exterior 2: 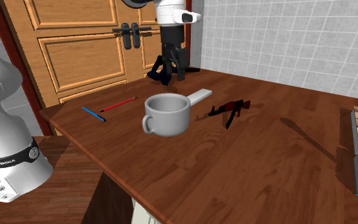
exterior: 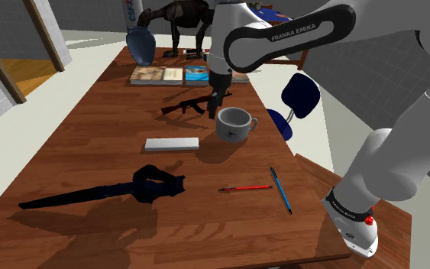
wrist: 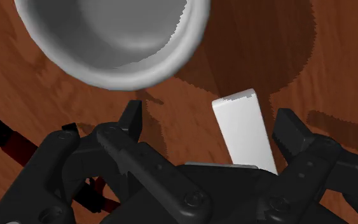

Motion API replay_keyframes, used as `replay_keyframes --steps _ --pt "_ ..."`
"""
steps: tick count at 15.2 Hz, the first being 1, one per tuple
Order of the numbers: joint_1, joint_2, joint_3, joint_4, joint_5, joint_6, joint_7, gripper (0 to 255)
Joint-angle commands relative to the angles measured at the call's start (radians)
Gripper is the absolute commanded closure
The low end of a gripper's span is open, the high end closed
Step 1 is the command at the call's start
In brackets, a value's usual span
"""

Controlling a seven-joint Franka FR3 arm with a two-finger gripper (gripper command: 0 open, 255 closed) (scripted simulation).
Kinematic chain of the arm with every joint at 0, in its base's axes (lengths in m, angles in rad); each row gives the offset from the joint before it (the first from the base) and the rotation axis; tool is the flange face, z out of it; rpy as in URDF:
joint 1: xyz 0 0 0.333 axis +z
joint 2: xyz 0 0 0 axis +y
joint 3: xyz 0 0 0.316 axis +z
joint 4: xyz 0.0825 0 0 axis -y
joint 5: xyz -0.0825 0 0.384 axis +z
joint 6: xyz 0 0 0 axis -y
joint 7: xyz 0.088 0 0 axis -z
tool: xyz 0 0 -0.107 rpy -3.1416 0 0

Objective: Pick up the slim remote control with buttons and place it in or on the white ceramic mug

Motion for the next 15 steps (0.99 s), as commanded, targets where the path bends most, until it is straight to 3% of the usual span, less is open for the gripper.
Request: replay_keyframes --steps 1,13,15 --pt "0.012 0.075 0.014 0.051 -0.013 0.018 -0.002 0" --pt "0.115 0.511 0.071 0.428 -0.12 0.024 -0.006 0" --pt "0.122 0.537 0.071 0.444 -0.127 0.032 -0.006 0"
